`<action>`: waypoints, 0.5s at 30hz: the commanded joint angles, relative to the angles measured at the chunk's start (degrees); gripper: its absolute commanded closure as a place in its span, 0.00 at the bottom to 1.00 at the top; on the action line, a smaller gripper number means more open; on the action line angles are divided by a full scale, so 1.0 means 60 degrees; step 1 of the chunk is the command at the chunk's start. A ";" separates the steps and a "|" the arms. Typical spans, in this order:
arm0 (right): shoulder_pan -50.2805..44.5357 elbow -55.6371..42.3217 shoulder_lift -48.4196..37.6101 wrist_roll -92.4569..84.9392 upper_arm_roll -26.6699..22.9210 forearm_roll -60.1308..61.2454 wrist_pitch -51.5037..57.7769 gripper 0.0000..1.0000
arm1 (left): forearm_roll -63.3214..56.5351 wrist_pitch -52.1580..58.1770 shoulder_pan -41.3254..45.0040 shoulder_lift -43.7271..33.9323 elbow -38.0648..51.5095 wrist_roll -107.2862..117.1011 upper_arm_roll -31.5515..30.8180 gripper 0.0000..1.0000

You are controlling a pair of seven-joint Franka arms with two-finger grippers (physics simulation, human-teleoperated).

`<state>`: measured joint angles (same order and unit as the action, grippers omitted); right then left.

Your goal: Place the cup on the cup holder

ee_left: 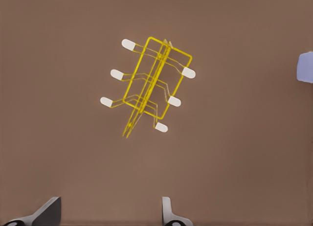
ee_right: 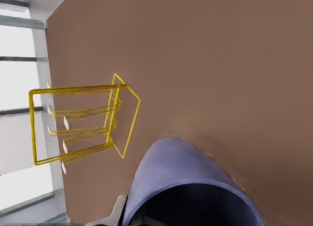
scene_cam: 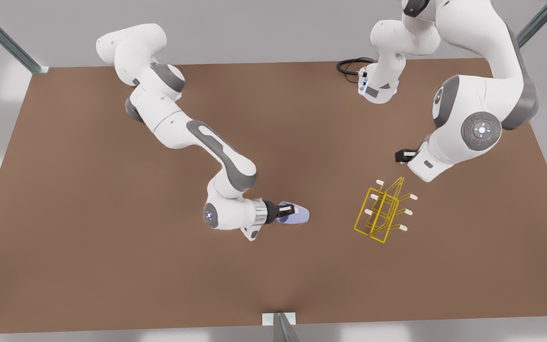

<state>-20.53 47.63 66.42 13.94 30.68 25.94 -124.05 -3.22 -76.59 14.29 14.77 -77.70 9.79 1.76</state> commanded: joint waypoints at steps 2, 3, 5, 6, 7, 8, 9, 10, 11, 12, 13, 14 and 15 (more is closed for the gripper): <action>-0.0109 0.0016 0.0283 0.3961 0.0351 -0.0895 -0.0682 0.79 | 0.0067 -0.0023 0.0459 -0.0015 0.0015 0.2777 -0.0001 0.00; -0.0212 0.0060 0.0415 0.3785 0.0322 -0.0968 -0.0682 0.79 | 0.0096 -0.0081 0.0942 0.0014 0.0015 0.3510 -0.0030 0.00; -0.0110 0.0294 0.0356 0.3492 0.0219 -0.1188 -0.0652 0.79 | 0.0111 -0.0096 0.1148 0.0131 0.0059 0.3730 -0.0044 0.00; -0.0109 0.0454 0.0356 0.3477 0.0205 -0.1494 -0.0667 0.79 | 0.0111 -0.0096 0.1148 0.0116 0.0074 0.3730 -0.0044 0.00; -0.0007 0.0587 0.0342 0.3478 0.0205 -0.1774 -0.0667 0.79 | 0.0126 -0.0256 0.1148 0.0029 -0.0028 0.3745 -0.0044 0.00; -0.0007 0.0689 0.0385 0.3419 0.0190 -0.1774 -0.0798 0.79 | 0.0096 -0.0579 0.1148 -0.0074 -0.0073 0.3789 -0.0044 0.00; 0.0008 0.0821 0.0386 0.3419 0.0190 -0.1745 -0.1062 0.79 | 0.0096 -0.0579 0.1148 -0.0089 -0.0073 0.3789 -0.0044 0.00; 0.0022 0.0938 0.0415 0.2967 0.0219 -0.1687 -0.1077 0.79 | 0.0096 -0.0579 0.1148 -0.0074 -0.0073 0.3804 -0.0044 0.00; 0.0022 0.1012 0.0429 0.2571 0.0219 -0.1350 -0.1282 0.79 | 0.0082 -0.0579 0.1148 -0.0045 -0.0088 0.3789 -0.0030 0.00; 0.0037 0.1056 0.0444 0.2511 0.0219 -0.1349 -0.1297 0.79 | 0.0082 -0.0594 0.1148 -0.0045 -0.0088 0.3789 -0.0030 0.00; 0.0037 0.1071 0.0444 0.2511 0.0219 -0.1349 -0.1297 0.79 | 0.0067 -0.0594 0.1148 -0.0045 -0.0088 0.3789 -0.0030 0.00; 0.0037 0.1129 0.0444 0.2511 0.0219 -0.1349 -0.1297 0.79 | 0.0067 -0.0594 0.1148 -0.0045 -0.0102 0.3789 -0.0030 0.00; 0.0052 0.1129 0.0415 0.2540 0.0219 -0.1364 -0.1297 0.43 | 0.0067 -0.0594 0.1148 -0.0030 -0.0088 0.3789 -0.0030 0.00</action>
<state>-20.25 54.32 69.06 23.95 31.93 17.79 -130.38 -2.74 -79.40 21.18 14.63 -78.27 22.32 1.58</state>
